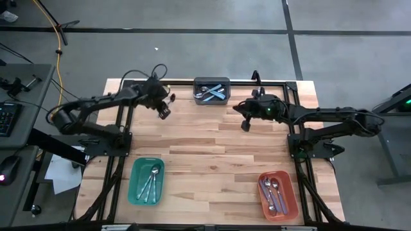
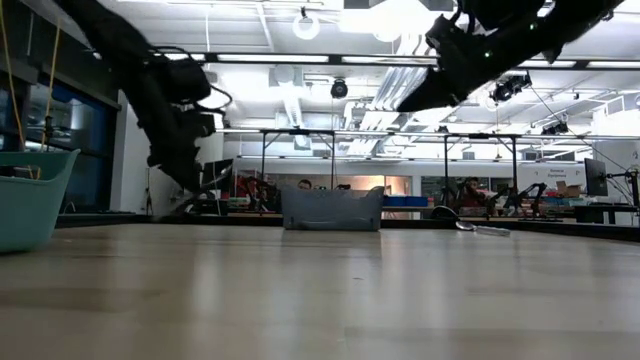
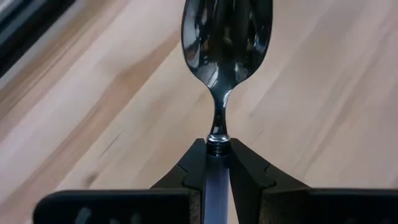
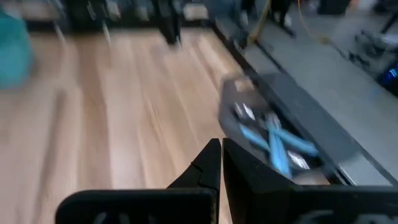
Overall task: Sort silverware by color (type)
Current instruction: Put the purple spoon into the orange bin
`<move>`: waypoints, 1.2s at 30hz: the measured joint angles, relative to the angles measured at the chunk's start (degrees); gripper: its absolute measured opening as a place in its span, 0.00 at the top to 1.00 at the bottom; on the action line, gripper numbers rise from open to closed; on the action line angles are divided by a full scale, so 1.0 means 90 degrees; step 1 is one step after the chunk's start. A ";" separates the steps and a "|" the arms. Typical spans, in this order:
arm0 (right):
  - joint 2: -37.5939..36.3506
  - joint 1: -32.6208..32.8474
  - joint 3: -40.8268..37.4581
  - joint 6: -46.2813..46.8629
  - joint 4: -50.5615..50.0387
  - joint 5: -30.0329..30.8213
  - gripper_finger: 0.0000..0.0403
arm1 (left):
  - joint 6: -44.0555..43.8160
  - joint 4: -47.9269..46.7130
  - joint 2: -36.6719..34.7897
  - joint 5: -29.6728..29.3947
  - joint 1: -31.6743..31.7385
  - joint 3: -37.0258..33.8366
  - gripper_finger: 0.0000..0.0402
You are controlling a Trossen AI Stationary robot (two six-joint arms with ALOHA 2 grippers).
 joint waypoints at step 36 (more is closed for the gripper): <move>0.4834 0.1170 0.3487 0.0107 0.3837 0.2457 0.44 | -0.0878 0.6844 -0.0246 -0.4646 -0.4302 -0.1411 0.92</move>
